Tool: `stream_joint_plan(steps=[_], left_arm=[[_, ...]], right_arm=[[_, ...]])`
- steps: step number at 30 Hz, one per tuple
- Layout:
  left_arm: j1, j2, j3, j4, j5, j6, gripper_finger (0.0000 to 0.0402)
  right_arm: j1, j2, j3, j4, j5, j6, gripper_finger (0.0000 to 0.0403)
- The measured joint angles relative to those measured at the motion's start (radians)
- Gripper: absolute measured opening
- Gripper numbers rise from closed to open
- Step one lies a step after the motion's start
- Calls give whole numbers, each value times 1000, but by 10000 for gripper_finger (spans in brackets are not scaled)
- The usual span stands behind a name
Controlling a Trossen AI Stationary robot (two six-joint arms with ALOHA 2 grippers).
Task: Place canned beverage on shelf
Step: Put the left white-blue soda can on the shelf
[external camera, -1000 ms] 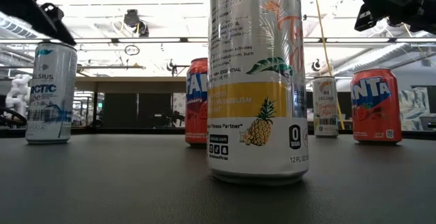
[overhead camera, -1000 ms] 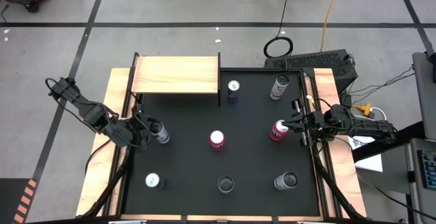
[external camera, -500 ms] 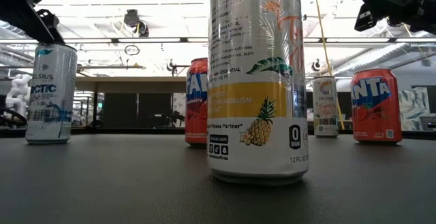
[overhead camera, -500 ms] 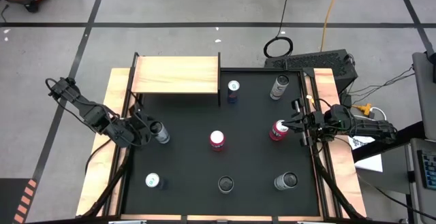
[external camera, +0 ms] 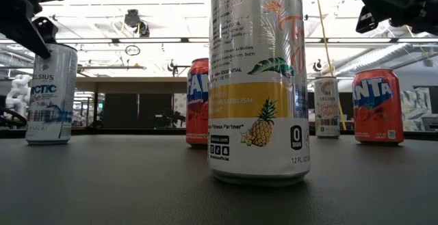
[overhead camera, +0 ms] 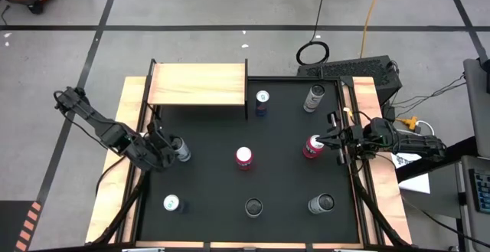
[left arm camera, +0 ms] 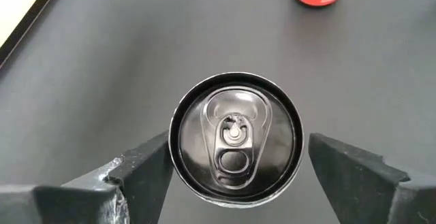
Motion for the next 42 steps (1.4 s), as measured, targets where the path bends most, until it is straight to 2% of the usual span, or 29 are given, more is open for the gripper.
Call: stream_joint_plan(steps=[19,22,31,42], left_arm=[[0,73,0,32,-36,-2,332],[0,75,0,32,-36,-2,318],[0,75,0,25,-37,-54,246],[8,76,40,40,-57,-102,252]], right_arm=[[0,0,0,0,0,0,0],[0,0,0,0,0,0,0],[0,0,0,0,0,0,0],[0,0,0,0,0,17,0]])
